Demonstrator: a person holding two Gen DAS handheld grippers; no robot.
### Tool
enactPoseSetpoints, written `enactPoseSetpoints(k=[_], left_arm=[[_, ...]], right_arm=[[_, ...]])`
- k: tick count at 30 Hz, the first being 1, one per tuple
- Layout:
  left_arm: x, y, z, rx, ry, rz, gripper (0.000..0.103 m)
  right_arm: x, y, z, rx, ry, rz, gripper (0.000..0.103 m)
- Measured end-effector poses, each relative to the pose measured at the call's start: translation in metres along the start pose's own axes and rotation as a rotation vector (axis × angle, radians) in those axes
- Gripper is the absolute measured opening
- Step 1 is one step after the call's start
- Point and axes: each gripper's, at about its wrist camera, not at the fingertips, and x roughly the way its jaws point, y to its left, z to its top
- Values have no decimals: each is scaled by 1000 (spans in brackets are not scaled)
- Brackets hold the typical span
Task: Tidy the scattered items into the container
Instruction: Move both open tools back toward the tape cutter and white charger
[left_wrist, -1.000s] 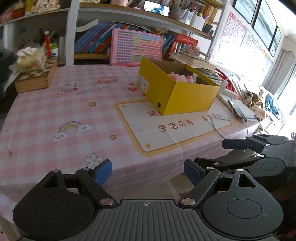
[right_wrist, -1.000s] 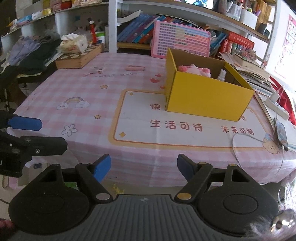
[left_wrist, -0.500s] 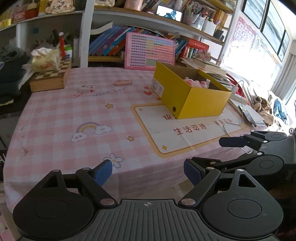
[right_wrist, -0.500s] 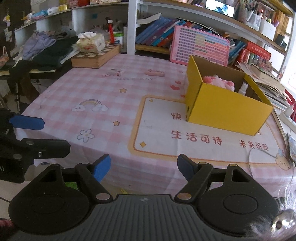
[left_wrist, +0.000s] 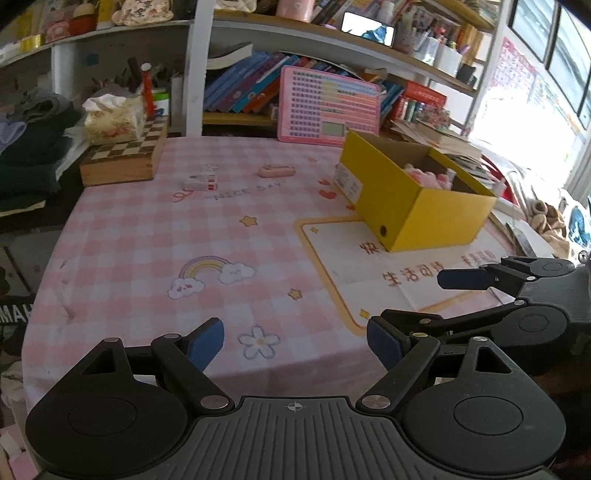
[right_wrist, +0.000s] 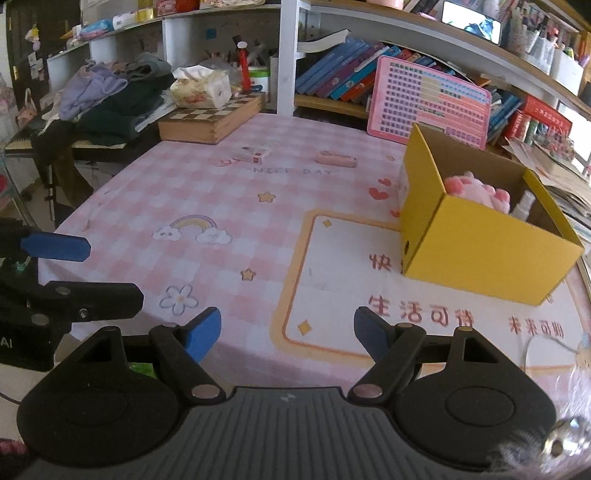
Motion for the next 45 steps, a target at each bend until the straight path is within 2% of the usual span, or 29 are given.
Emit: enactPoseSetpoints(k=[9,17,33,45], left_arm=[[28,10,25,-7,14,31,87],[51,20,59,-28,-30,62,87],[111,42,125,-21,-63,120,87],[169,67,150,-28,-28,152,86]], right_arm=[[33,-17,27,-4,9,23,78],[64,-35,57,17,-7,29,78],[151,-54,127,99,-21,5,78],[214,-77,168,140,4,-38,79]])
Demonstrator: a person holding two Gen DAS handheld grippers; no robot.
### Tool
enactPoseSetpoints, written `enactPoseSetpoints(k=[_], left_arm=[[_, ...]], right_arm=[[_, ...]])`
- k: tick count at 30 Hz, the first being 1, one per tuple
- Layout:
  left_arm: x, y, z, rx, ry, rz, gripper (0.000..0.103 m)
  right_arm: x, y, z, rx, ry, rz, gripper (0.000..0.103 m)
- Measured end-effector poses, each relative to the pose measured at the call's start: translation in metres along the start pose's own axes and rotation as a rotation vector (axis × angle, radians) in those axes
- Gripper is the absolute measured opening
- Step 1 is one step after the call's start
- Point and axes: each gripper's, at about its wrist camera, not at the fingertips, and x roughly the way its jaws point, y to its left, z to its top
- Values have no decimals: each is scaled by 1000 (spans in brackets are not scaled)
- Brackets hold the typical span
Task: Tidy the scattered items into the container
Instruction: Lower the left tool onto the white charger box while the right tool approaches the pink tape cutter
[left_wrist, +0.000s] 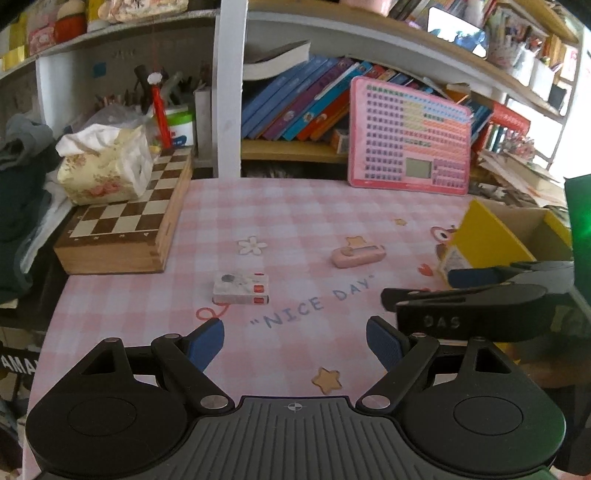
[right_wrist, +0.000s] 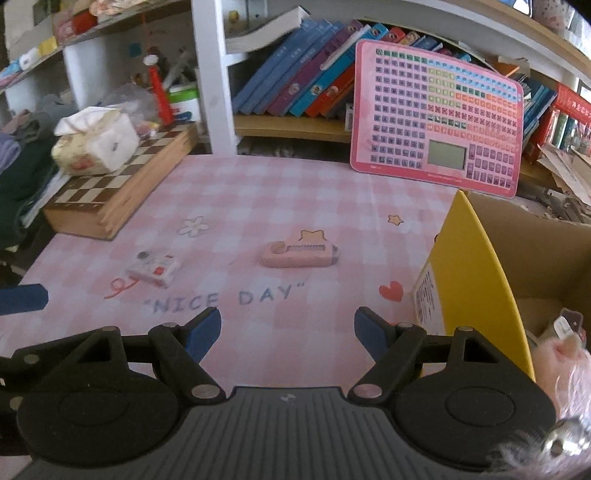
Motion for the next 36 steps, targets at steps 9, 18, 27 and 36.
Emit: enactPoseSetpoints(k=[9,18,27,36], left_arm=[[43,10,13,18,35,18,86],[78,19,20,15,52,41,85],[107,26,27,20,68,111,82],[117,30,26,10,94,127,69]], right_arm=[[40,-9,21,27,36,-17,82],[77,-4,39,50,70,-33,82],[105,-5,50,38,66,-47,83],[120,-10,50,32,85,-44,83]])
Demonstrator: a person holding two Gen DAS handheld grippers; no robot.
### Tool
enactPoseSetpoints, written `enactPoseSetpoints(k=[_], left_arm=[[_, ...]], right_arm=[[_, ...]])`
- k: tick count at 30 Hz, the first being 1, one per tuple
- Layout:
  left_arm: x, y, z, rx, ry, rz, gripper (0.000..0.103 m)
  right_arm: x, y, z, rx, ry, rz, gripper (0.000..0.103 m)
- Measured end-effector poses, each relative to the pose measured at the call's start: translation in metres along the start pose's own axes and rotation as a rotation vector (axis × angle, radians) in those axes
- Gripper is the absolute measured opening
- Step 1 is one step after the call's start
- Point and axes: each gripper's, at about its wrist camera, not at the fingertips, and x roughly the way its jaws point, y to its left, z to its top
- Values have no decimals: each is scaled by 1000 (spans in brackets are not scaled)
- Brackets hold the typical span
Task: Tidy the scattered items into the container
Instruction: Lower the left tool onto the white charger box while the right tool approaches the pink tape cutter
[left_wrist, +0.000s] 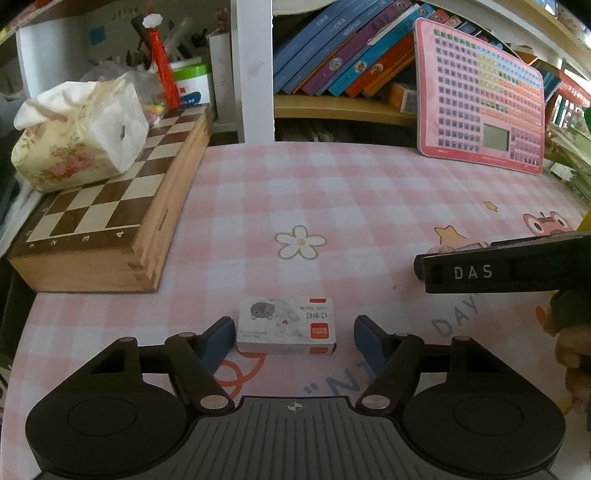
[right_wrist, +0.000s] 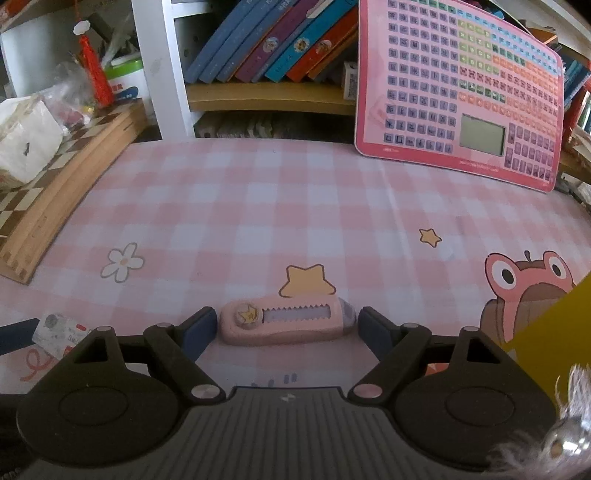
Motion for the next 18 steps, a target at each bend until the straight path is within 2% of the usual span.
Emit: enactPoseSetpoints(k=[3,5,10,18], left_arm=[[-1,-1,-1,11,-1,19,58],[-3,0,-2,15,-5,28,53],[-7,6,-1,-32,-2,9,52],[-34,4,-4,-44,-50,-42,52]], right_arm=[[-1,0,-2,-18,-12,7,77],[-1,0,-2,-21,-13,9,77],[-5,1,-2,-17,-16,-5,76],[-36,10,-4,-38,-48,63,76]])
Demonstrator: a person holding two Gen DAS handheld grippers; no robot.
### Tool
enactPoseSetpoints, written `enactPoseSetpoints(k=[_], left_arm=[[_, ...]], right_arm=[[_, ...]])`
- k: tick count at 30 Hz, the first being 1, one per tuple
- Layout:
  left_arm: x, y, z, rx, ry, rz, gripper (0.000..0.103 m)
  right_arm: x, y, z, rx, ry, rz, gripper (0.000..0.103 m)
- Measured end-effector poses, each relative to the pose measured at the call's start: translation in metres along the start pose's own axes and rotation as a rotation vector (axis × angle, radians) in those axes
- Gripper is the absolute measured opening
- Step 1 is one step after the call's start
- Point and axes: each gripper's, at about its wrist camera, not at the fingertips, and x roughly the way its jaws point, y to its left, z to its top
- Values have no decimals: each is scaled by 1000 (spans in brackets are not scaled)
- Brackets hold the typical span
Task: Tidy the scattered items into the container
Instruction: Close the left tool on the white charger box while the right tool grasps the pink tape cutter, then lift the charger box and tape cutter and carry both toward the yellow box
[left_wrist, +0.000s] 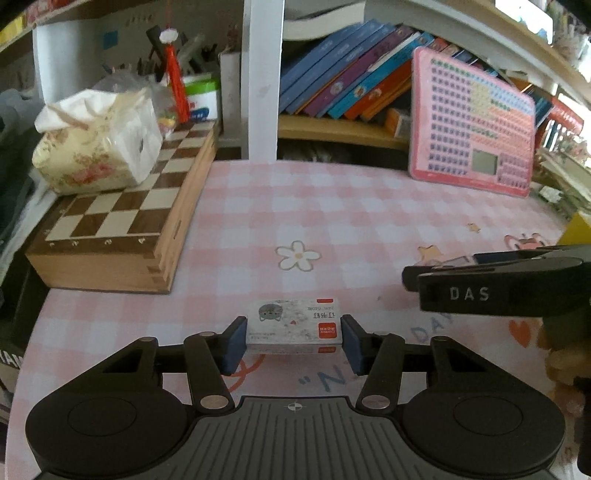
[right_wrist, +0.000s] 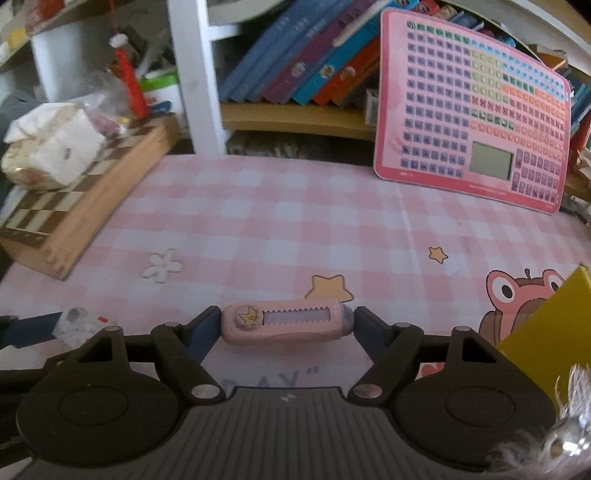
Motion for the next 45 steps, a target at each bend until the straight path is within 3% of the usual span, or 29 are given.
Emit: enactPoseSetpoints(k=[25,45], left_arm=[[-99,0,-48,25,-64,-45,52],[-194,3,-101,5,-105,-94,52]], right_arm=[[-94,20,-62,-25,-38,9,76],[-198,37,-127,-74,-63,65,76]])
